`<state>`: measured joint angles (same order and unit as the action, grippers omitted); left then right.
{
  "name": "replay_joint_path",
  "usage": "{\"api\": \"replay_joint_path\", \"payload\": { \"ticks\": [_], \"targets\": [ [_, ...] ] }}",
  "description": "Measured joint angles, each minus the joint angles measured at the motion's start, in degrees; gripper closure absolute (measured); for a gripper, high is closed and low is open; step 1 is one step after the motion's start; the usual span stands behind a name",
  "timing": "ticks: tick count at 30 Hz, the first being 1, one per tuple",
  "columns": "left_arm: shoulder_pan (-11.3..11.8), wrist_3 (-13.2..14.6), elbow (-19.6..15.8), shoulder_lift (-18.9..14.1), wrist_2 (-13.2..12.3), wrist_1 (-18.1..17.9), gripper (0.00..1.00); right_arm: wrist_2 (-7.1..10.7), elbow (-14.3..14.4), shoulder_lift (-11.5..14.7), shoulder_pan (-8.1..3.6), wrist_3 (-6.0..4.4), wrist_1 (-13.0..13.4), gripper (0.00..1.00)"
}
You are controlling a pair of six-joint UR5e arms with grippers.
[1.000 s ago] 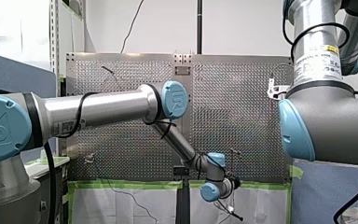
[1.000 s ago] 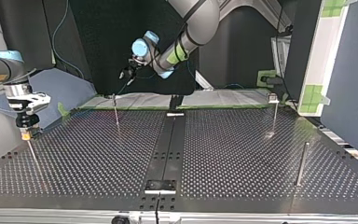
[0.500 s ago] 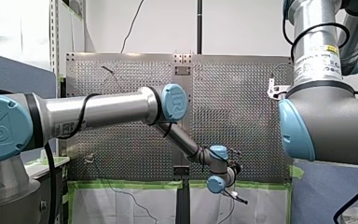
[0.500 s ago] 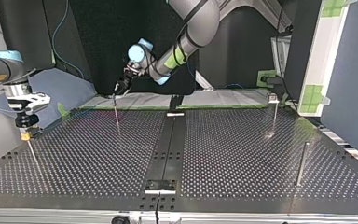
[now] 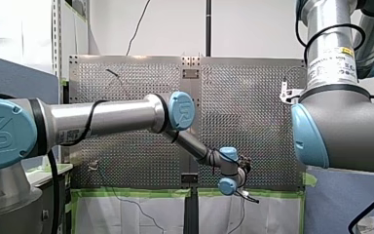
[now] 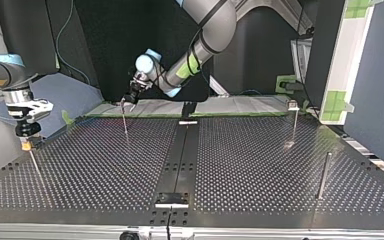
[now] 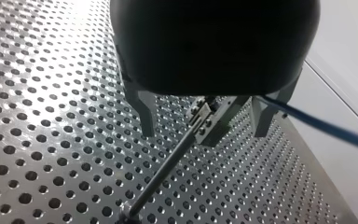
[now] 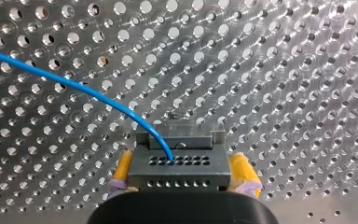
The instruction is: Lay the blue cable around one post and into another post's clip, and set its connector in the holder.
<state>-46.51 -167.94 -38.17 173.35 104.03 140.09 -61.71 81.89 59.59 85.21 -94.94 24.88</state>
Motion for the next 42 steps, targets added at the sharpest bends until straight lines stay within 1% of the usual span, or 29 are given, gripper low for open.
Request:
{"api": "replay_joint_path", "payload": {
  "ticks": [6,11,14,19,23,31,37,38,39,40,41,42],
  "targets": [
    [0.25,0.18,-0.37,-0.10,-0.03,0.26,0.00,0.00,0.02,-0.01,-0.03,0.02,-0.01,0.20],
    [0.43,2.10,-2.38,-0.12,-0.65,1.78,0.00,0.00,0.01,-0.03,-0.04,0.09,-0.08,0.20],
    [0.45,3.10,-3.66,-0.08,-1.06,1.45,0.00,0.00,0.04,-0.03,-0.07,0.09,-0.04,0.20],
    [0.61,3.95,-5.85,-0.09,-2.01,-0.22,0.00,0.00,0.06,-0.03,-0.08,0.11,-0.01,0.20],
    [0.63,4.07,-7.44,-0.09,-2.38,0.13,0.00,0.00,0.05,-0.03,-0.08,0.22,-0.13,0.20],
    [1.09,4.41,-7.36,-0.09,-1.26,3.31,0.00,0.00,0.04,-0.03,-0.08,0.15,-0.05,0.20],
    [1.20,4.78,-7.29,-0.09,-0.87,4.04,0.00,0.00,0.02,-0.03,-0.09,0.09,-0.01,0.20],
    [1.20,4.79,-7.28,-0.09,-0.87,4.05,0.07,0.00,0.02,-0.03,-0.08,0.09,-0.02,0.20],
    [1.21,4.80,-7.27,-0.09,-0.87,4.03,0.07,0.00,0.02,-0.03,-0.08,0.09,-0.04,0.20],
    [1.21,4.81,-7.27,-0.09,-0.86,3.98,0.14,0.00,0.02,-0.03,-0.08,0.09,-0.04,0.20],
    [1.22,4.81,-7.27,-0.09,-0.85,3.93,0.25,0.00,0.02,-0.03,-0.08,0.09,-0.05,0.20],
    [1.22,4.83,-7.27,-0.09,-0.84,3.88,0.25,0.00,0.03,-0.03,-0.08,0.09,-0.06,0.20]
  ]
}}
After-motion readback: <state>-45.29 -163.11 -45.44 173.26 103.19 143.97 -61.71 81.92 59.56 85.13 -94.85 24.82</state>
